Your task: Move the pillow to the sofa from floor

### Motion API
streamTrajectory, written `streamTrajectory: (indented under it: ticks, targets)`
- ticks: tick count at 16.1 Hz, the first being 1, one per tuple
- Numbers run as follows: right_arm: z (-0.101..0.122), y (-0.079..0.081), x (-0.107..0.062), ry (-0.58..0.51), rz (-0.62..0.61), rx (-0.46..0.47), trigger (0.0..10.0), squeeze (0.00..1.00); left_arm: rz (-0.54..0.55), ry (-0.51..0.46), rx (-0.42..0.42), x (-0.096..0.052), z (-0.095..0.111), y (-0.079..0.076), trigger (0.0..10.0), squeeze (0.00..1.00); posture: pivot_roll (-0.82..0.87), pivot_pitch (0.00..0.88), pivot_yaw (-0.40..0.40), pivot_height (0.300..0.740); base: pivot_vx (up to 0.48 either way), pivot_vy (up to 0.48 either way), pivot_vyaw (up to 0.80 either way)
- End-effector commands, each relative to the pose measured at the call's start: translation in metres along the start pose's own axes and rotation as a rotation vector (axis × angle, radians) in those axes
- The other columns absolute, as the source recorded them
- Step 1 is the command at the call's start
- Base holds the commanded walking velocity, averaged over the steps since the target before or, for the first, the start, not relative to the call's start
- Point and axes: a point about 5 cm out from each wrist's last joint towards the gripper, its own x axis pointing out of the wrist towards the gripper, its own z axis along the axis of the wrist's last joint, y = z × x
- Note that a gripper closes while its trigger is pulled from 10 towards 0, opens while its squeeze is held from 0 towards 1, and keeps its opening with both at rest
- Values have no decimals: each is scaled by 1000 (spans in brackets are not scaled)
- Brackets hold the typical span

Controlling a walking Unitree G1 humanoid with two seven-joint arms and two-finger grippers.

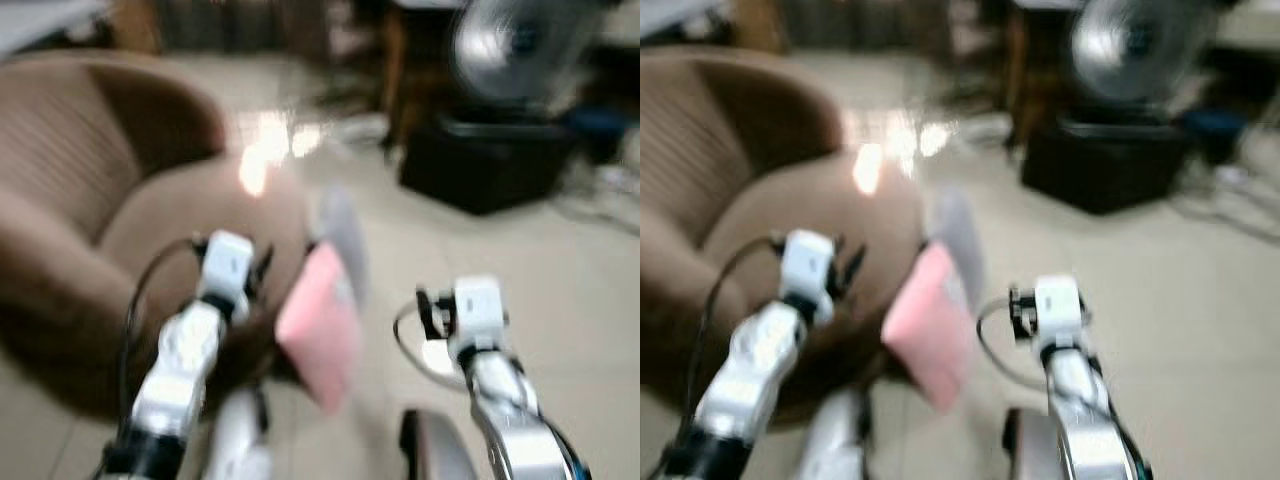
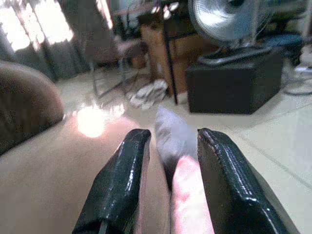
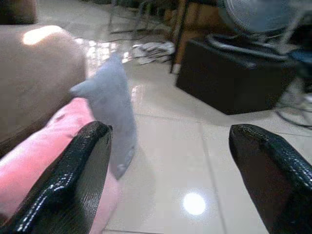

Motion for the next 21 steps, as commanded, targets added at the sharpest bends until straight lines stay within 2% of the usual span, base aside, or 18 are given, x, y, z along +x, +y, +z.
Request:
streamTrajectory:
  ticks: [1, 2, 10, 13, 15, 17, 20, 21]
  targets:
    - [3, -8, 0, -12, -24, 1, 10000, 0, -22, -23, -1, 4, 6, -6, 10000, 0, -74, 0, 38, 600, 281, 0, -769]
    - [4, -9, 1, -14, -25, 0, 10000, 0, -22, -25, -2, 4, 6, -6, 10000, 0, -74, 0, 39, 600, 285, 0, -763]
    - [5, -8, 1, -18, -16, -21, 10000, 0, -19, -25, 1, 5, 7, -5, 10000, 0, -73, 0, 41, 600, 287, 0, 0]
    - [4, -4, 2, -14, 25, -80, 10000, 0, -15, -26, 3, 5, 7, -4, 10000, 0, -70, 0, 38, 600, 291, 0, 169]
    - [3, -6, 1, -14, 0, -33, 10000, 0, -13, -24, 0, 5, 6, -4, 10000, 0, -70, 0, 39, 600, 274, 0, 0]
    - [3, -7, 1, -11, 2, -42, 10000, 0, -32, -15, -5, 4, 5, -5, 10000, 0, -72, 0, 40, 600, 0, 0, 0]
    - [-3, -1, -1, 31, 125, -46, 10000, 0, -51, 72, -20, 5, -13, -2, 10000, 0, -71, 0, 41, 600, 0, 0, 0]
    - [-5, 3, -1, 46, 174, -66, 10000, 0, -77, 163, -38, 6, -27, -5, 10000, 0, -70, 0, 38, 600, 0, 0, 0]
